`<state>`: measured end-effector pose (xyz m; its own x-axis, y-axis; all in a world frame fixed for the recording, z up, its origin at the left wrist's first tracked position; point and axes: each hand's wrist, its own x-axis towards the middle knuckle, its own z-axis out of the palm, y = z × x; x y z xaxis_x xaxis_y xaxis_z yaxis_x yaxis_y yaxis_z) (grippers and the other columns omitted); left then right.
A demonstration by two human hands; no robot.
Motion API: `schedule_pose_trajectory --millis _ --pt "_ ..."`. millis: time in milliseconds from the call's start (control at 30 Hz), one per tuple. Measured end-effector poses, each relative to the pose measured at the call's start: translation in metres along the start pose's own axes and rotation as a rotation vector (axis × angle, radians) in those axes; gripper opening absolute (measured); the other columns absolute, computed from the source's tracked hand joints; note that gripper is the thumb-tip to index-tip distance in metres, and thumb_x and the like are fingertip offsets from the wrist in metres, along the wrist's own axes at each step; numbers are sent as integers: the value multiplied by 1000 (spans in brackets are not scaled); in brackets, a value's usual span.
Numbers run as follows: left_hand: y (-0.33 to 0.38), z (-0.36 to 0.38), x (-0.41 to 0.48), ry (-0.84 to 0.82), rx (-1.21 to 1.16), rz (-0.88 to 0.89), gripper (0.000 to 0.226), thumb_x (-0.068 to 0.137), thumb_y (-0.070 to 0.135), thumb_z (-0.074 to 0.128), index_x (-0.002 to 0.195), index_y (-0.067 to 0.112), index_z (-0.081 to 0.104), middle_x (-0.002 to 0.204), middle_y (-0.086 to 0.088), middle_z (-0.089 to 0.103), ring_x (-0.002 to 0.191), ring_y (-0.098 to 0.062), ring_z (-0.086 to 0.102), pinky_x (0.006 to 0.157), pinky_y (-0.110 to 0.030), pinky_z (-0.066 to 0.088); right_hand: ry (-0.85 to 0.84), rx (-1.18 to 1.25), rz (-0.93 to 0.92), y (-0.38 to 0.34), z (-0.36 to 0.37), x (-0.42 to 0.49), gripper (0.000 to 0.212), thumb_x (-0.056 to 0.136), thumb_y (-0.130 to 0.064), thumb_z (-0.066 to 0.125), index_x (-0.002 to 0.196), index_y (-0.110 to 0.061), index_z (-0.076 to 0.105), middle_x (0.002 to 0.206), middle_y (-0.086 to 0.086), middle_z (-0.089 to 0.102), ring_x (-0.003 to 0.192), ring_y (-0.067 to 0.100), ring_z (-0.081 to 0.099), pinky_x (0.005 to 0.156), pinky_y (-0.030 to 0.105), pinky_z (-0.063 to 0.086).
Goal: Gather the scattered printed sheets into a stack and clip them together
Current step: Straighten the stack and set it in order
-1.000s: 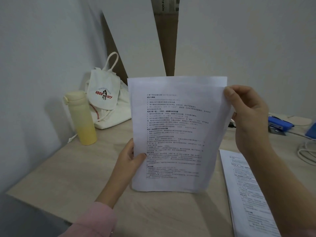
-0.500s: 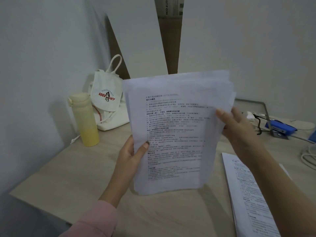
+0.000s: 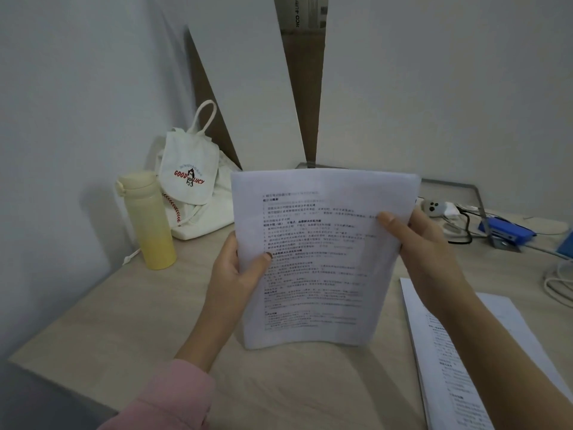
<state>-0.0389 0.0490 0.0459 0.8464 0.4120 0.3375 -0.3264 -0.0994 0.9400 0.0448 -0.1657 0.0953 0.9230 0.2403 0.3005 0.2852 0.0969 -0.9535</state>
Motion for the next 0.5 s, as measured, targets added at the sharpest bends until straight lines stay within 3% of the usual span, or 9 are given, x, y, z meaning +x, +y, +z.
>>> schedule_pose_trajectory --millis 133,267,400,500 --pt "-8 -1 -4 0 -8 -36 29 83 13 65 105 29 55 108 5 67 96 -7 66 76 -22 56 -32 11 11 0 -5 -4 37 79 -30 59 116 -23 61 105 -6 71 94 9 67 74 24 53" --pt "-26 6 -17 -8 26 -171 25 88 8 58 107 23 57 109 0 69 98 -16 67 80 -33 57 -65 -60 245 39 -8 -20 24 88 -25 56 110 -23 64 106 -6 73 96 13 68 86 34 52" --pt "-30 13 -22 11 35 -229 20 88 13 59 107 20 58 104 1 70 90 -13 70 69 -24 58 -51 -123 415 61 -16 -32 28 91 -28 53 115 -17 62 105 -1 72 96 17 68 85 35 53" --pt "-21 25 -20 18 20 -242 16 89 16 58 105 18 59 102 -1 71 87 -13 70 71 -27 59 -61 -122 433 55 -32 -35 26 89 -26 56 113 -17 63 103 1 74 92 21 70 87 43 54"
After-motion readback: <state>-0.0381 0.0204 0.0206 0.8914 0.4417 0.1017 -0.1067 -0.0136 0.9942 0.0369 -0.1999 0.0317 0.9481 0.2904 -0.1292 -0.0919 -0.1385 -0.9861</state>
